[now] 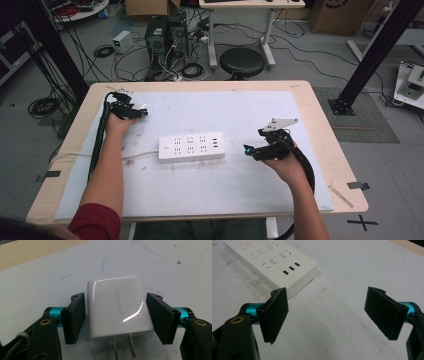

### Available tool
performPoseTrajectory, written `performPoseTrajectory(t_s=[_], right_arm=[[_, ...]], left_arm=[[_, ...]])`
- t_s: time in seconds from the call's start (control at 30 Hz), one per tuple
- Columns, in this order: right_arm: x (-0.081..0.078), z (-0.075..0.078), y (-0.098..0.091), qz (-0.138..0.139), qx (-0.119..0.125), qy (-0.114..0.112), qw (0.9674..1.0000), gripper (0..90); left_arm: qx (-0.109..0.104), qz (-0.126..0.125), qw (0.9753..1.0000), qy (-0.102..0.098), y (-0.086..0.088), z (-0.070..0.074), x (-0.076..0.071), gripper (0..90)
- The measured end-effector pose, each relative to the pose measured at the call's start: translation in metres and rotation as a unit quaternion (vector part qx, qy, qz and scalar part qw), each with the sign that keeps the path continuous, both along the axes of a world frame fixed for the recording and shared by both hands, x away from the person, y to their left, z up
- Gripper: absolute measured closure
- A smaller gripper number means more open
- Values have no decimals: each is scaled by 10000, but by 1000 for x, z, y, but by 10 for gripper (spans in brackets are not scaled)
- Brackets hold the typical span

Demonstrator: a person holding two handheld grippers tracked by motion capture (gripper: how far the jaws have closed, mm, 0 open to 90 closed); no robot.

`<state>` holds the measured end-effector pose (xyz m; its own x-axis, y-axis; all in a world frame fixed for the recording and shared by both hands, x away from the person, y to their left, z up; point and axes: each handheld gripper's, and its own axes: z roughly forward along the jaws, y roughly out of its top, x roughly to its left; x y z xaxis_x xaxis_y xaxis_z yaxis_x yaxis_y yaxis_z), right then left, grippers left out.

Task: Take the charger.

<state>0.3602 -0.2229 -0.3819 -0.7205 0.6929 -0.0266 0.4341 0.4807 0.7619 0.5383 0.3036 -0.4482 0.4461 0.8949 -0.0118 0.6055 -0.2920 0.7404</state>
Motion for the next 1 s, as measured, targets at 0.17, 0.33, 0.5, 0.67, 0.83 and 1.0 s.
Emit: performPoseTrajectory(t_s=[0.17,0.33,0.5,0.67,0.83,1.0], right_arm=[[1,0,0,19,8,-24,10000,196],[0,0,-1,-18,-1,-8,10000,196],[0,1,-2,-16,35,0,10000,196],[-2,2,-2,4,100,-22,9999,196],[-6,6,-3,124,118,-74,9998,196],[-10,14,-5,196,165,-124,9996,196]], left_arm=[[24,-5,10000,-14,-2,0,0,371],[66,-27,10000,-35,-3,2,-1,423],[142,-219,9997,-1,-6,10,-5,424],[148,-351,9991,-164,-8,33,-17,424],[181,-620,9971,-414,-14,61,-48,424],[16,-891,9938,-670,-16,87,-88,424]])
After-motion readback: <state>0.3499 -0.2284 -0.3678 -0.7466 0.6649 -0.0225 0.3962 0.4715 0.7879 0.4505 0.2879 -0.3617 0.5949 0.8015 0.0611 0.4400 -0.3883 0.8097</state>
